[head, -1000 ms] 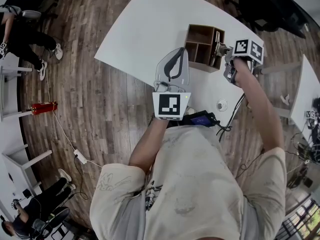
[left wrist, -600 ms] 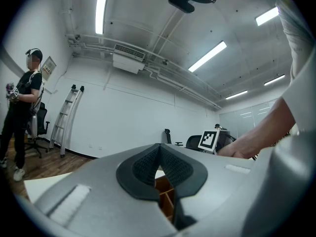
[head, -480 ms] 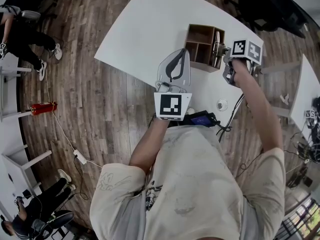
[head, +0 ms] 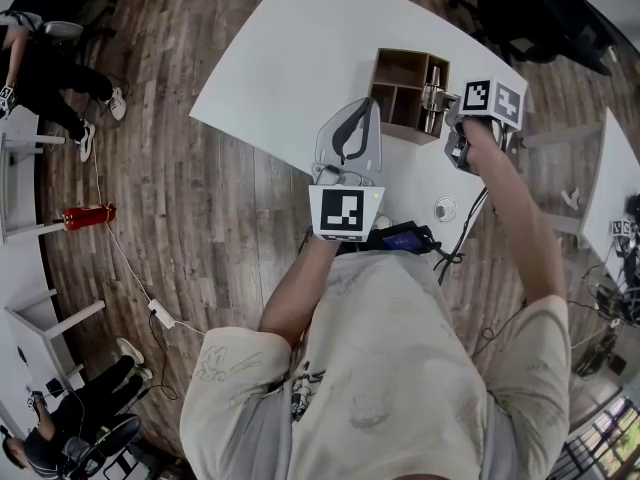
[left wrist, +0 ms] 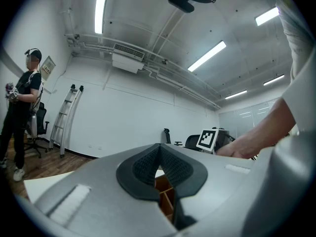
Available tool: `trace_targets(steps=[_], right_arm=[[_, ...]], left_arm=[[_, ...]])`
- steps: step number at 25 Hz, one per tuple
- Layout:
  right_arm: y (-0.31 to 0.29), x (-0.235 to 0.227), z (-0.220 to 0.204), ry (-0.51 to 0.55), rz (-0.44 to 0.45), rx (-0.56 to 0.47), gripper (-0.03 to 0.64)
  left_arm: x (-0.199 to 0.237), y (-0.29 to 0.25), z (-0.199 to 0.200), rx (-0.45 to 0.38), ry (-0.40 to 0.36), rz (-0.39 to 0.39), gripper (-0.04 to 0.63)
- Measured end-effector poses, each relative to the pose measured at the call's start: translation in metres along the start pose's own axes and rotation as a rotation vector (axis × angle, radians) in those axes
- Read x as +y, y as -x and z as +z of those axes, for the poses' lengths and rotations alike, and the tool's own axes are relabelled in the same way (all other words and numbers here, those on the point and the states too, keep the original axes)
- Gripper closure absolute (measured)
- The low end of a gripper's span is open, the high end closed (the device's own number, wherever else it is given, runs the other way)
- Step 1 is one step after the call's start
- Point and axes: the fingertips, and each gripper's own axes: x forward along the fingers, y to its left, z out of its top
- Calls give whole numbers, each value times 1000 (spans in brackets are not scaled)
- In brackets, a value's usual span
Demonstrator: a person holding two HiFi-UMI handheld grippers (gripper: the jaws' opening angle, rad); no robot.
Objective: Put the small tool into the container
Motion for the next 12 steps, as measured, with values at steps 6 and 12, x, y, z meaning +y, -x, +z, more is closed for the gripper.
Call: trace_targets(steps=[6, 12], right_arm=[[-1, 1, 0, -2, 6, 0, 546], [-2, 4, 1, -4, 18, 0, 525]], left_arm=[[0, -1, 0, -1, -2, -3, 581], [2, -1, 1, -2, -5, -1, 581]])
